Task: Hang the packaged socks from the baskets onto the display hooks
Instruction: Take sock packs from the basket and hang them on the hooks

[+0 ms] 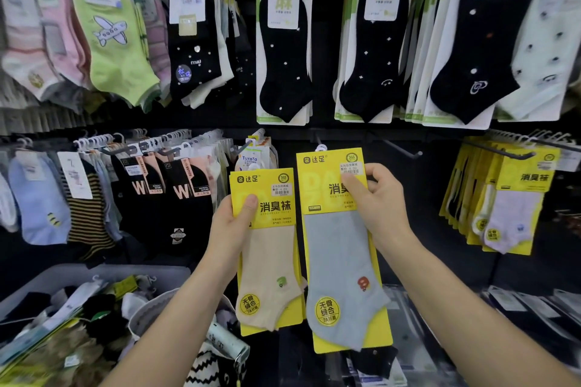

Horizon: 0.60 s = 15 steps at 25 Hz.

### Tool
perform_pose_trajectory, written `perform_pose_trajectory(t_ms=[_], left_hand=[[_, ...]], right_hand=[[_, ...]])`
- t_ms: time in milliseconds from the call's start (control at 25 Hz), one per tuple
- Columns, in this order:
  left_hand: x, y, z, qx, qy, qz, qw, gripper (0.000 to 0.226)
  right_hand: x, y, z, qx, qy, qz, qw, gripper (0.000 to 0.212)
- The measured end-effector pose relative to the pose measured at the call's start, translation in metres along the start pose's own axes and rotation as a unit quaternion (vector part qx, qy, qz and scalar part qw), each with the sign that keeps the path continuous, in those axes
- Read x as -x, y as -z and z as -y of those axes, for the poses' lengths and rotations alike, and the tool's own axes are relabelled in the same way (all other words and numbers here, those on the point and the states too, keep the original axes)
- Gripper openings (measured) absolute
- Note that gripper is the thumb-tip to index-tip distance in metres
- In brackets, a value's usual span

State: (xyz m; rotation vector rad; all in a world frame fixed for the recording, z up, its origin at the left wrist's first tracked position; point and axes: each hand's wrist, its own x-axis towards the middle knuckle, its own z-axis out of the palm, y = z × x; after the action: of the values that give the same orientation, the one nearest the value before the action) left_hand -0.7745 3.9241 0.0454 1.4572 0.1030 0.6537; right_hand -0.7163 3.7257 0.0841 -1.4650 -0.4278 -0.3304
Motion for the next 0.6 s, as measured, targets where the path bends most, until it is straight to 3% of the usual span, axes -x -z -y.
perform_pose_trajectory(t_ms=[600], left_hand=[[0.0017,0.0091,0.0002,-0.017,-0.001,0.003,1.0,0.035]], right_hand=[[0.0036,0.002,-0.0025,0.028,0.003,-0.026,0.999,0.007]])
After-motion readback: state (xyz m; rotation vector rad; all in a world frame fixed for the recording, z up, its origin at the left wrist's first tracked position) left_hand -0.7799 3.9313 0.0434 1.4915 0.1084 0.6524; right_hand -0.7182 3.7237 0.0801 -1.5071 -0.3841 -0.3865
